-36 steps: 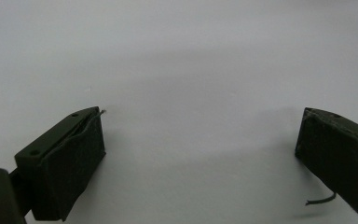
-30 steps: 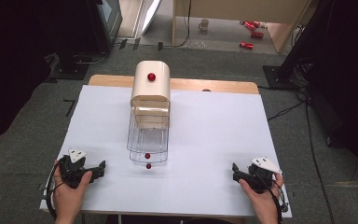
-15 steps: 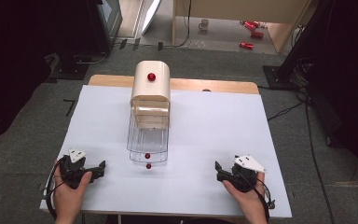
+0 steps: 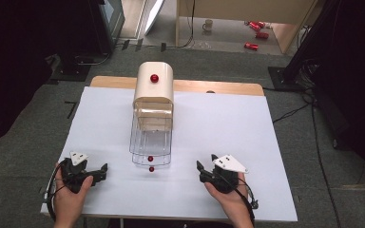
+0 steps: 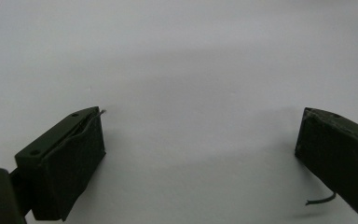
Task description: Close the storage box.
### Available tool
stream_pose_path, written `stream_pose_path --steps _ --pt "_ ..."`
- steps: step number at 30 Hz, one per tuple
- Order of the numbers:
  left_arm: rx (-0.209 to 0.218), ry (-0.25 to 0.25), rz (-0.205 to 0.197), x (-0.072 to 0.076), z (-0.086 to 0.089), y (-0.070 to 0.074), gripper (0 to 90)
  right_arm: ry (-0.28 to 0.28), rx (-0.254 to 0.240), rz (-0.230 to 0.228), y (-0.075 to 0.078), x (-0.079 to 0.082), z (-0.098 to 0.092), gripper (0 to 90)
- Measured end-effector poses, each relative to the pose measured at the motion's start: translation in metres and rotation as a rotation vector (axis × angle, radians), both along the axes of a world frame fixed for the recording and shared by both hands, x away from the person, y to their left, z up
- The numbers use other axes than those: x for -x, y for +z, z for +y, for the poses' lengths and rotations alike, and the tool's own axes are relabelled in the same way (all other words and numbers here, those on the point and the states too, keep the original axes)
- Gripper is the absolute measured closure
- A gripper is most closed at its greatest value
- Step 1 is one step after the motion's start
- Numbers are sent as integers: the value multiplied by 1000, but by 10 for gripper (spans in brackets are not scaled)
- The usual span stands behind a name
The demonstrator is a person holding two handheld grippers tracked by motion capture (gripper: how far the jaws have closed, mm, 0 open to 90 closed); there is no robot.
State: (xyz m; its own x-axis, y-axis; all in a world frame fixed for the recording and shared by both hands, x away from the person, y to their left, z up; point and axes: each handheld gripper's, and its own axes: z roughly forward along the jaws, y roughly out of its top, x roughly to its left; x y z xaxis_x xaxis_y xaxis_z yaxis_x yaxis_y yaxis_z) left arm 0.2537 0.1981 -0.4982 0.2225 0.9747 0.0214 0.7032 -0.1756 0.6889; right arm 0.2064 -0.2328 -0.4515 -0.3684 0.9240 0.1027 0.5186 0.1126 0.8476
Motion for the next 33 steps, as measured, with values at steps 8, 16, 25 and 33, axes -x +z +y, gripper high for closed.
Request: stream_pose_path --steps 8,16,25,33 --pt "0 0 1 0 0 0 12 54 -22 -7 2 1 26 504" --pt "0 0 0 0 0 0 12 101 -37 -21 6 2 51 564" --pt "1 0 1 0 0 0 12 131 -21 -23 7 2 71 599" --pt "2 1 1 0 0 0 12 162 -31 -15 7 1 91 644"
